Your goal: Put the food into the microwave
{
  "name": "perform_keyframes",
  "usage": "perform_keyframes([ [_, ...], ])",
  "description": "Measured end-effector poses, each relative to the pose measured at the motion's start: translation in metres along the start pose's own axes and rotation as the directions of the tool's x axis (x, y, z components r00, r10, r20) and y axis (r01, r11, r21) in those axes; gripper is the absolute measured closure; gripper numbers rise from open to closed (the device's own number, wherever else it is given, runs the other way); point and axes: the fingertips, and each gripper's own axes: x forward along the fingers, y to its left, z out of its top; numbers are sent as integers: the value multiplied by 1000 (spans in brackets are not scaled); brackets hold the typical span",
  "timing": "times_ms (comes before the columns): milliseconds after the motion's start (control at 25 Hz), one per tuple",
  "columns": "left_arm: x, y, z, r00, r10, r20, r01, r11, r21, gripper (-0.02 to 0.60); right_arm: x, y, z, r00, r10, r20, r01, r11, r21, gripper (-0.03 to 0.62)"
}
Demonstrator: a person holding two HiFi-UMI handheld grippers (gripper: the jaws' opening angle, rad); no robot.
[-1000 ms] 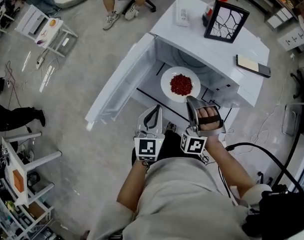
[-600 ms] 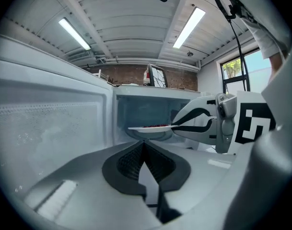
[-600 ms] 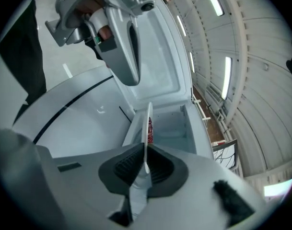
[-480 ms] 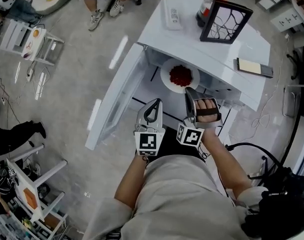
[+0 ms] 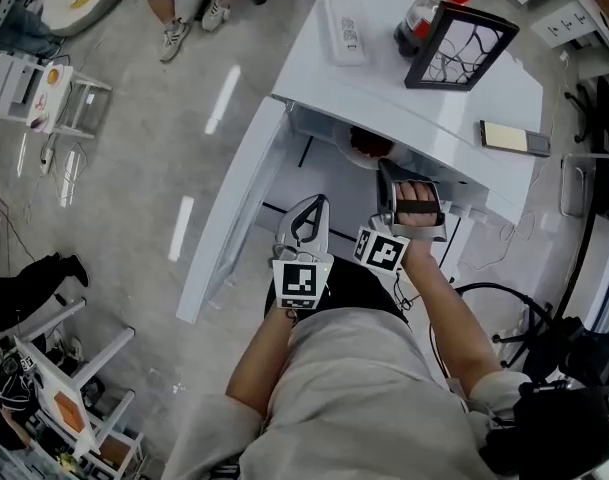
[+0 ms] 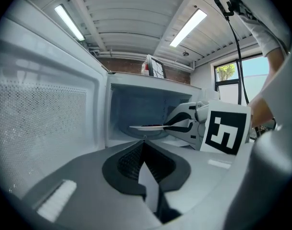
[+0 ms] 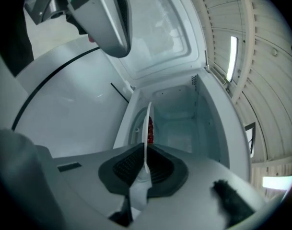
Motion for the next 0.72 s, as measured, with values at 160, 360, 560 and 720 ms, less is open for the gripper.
perform_keyframes([
  [160,0,2,-3,1000,-6,-7,6,1000,-7,574,15,4,-4,999,18,-31,-19,1000,-7,571],
  [360,-4,-2,-8,1000,-22,-19,21,1000,-16,574,38,3,-5,998,17,-55,-18,1000,-16,572],
  [560,-7,-8,-8,999,-43,-22,43,999,-14,574,60,0,-3,997,16,-76,-18,999,-31,571],
  [720,-5,-11,-9,998,-53,-24,53,999,-11,574,72,0,-1,997,17,-80,-20,999,-37,571],
])
